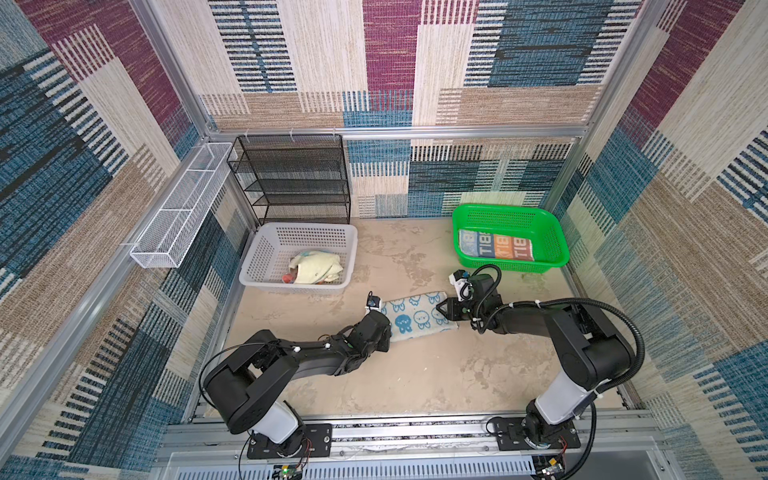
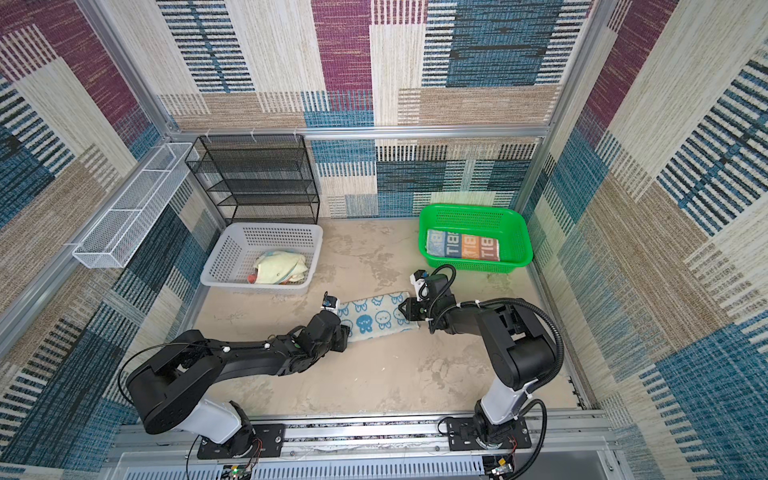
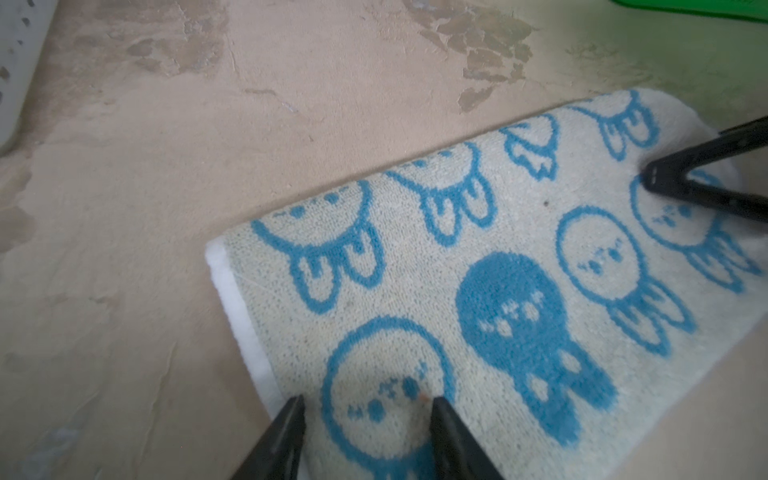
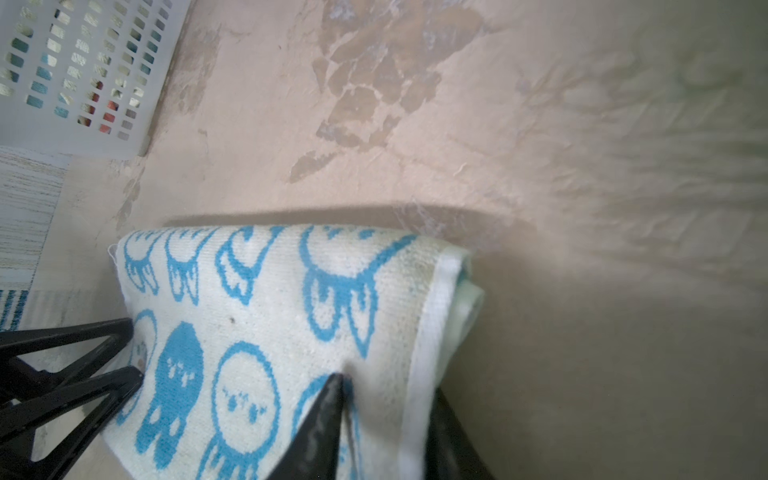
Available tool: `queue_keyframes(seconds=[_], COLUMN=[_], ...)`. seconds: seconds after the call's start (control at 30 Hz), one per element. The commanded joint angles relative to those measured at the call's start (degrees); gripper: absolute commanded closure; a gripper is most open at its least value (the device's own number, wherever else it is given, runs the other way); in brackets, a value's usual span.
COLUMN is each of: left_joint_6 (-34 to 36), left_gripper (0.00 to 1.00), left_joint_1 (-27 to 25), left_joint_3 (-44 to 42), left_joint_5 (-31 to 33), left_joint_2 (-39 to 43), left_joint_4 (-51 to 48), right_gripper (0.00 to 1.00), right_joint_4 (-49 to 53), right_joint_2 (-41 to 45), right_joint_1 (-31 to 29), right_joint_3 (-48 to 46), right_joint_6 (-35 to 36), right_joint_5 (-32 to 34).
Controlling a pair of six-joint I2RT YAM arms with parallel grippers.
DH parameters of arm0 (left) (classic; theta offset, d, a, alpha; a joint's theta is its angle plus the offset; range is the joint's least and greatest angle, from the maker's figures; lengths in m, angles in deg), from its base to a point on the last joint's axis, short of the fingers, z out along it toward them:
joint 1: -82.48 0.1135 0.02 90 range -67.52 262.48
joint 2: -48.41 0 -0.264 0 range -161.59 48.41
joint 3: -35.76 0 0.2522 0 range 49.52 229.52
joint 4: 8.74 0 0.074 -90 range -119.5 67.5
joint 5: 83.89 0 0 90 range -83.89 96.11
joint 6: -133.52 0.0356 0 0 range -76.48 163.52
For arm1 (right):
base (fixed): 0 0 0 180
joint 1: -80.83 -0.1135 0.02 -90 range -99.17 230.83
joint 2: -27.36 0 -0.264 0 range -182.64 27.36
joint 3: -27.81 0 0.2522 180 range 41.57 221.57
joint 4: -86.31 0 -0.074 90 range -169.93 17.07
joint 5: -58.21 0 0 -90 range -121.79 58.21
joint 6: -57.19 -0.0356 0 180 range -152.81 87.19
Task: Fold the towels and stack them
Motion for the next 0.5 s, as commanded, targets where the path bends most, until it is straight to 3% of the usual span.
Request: queue_keyframes(seconds=[0.0,0.1,0.47], left_joint_6=[-1.58,-1.68,-1.17], left_gripper=[0.47,0.46,0.30], left_joint_1=[0.56,0.91,1.18], left_joint_3=[-0.46,-0.64,-1.01], left_joint_5=[-1.57,-1.63,-0.70], left_joint_2=[-0.55,0.04,8.41], left_joint_4=[0.80,0.71,-2.76], right_gripper=[0.81,1.00,1.00], right_joint_4=[1.37,1.20,15.67], right_joint_2=[-2.22,-3.48,-3.22], right_joint_1=[-0.57,-1.59,-3.01], right_joint_3=[0.95,3.41,24.06], right_joint_6=[-0.63,-0.34,7.03], right_joint_5=[-2.89,-3.45,6.30])
